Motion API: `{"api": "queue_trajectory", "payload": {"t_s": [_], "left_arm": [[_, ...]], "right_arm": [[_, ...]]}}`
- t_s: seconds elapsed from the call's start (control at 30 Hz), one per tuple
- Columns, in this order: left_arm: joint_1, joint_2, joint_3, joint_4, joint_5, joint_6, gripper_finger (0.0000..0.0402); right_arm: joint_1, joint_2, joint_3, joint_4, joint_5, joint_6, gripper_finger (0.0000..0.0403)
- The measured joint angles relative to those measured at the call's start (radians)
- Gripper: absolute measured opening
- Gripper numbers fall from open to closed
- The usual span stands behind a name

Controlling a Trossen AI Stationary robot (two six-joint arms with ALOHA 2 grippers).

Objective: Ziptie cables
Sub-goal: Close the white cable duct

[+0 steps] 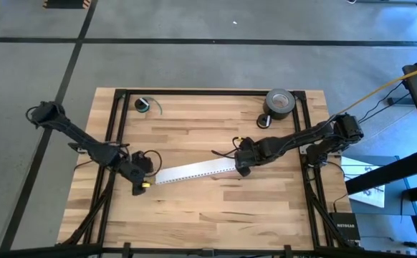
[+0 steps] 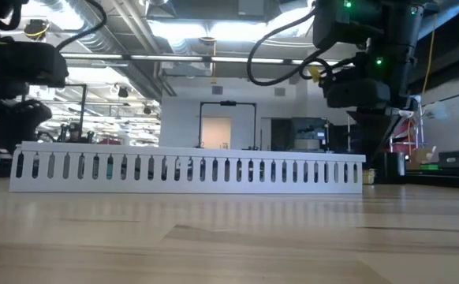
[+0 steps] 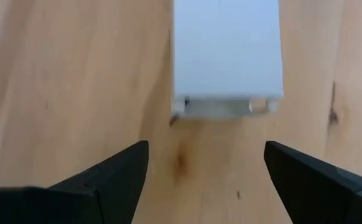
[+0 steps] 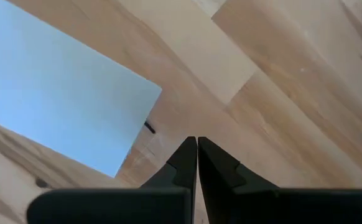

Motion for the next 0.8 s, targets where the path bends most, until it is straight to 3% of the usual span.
{"api": "queue_trajectory", "payload": {"t_s": [0.07, 0.17, 0.47, 0.8], "left_arm": [[-0.017, 0.015, -0.022, 0.068, -0.052, 0.005, 0.0304], [-0.017, 0.046, -0.069, 0.189, -0.052, 0.02, 0.0304], [0.01, 0.135, -0.124, 0.342, -0.07, 0.035, 0.0304], [0.013, 0.154, -0.126, 0.37, -0.071, 0.05, 0.0304]], "right_arm": [[0.0, 0.0, 0.0, 0.007, 0.016, -0.001, 0.0], [0.0, -0.001, 0.0, 0.016, 0.018, -0.004, 0.0], [0.0, 0.003, 0.0, 0.024, 0.033, -0.005, 0.0], [0.0, 0.007, -0.013, 0.003, -0.018, 0.006, 0.0]]}}
